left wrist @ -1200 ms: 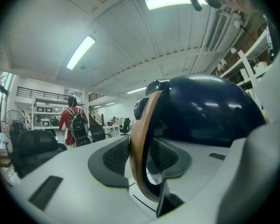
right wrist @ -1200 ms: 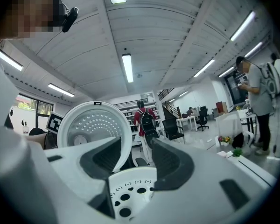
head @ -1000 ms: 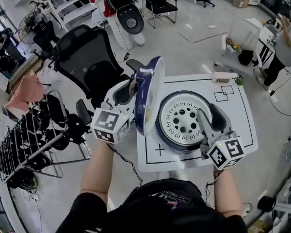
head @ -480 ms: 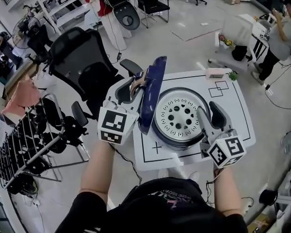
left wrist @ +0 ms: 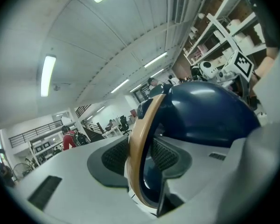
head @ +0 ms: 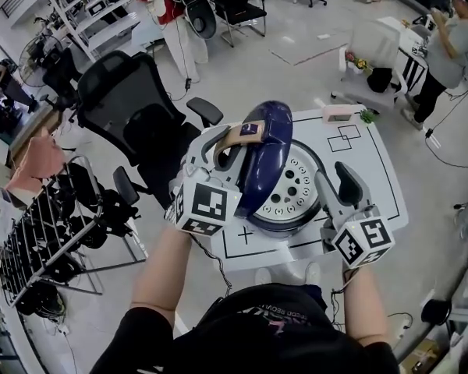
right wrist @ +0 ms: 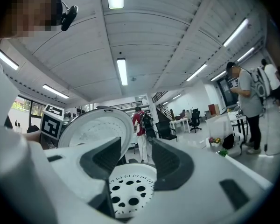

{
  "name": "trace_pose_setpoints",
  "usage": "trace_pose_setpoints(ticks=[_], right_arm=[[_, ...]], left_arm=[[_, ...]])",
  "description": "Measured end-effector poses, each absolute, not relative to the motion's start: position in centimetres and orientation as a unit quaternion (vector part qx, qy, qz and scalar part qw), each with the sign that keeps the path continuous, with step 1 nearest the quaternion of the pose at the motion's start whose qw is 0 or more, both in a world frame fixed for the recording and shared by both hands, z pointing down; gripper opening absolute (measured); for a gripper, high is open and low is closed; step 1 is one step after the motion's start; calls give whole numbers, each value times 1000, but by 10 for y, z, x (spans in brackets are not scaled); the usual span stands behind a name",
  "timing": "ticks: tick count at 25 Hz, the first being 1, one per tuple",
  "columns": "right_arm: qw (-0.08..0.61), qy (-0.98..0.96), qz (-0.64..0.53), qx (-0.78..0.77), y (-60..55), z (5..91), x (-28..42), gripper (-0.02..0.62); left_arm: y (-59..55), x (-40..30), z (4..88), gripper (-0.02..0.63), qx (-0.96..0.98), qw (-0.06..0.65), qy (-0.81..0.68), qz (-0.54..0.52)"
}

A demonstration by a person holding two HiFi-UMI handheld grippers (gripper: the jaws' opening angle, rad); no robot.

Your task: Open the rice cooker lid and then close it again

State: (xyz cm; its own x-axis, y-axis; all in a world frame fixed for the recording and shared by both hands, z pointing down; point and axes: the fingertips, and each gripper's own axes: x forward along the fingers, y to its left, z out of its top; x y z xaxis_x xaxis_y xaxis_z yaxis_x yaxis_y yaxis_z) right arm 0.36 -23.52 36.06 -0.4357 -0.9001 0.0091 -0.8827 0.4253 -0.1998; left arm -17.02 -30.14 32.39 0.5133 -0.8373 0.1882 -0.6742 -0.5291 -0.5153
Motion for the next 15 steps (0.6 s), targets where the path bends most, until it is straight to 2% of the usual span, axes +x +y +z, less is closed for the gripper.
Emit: trace_pose_setpoints(ticks=[15], right_arm=[[56, 847, -108, -517, -223, 372, 73, 197]], left_arm=[[-285, -78, 374, 164, -786, 296, 401, -366]])
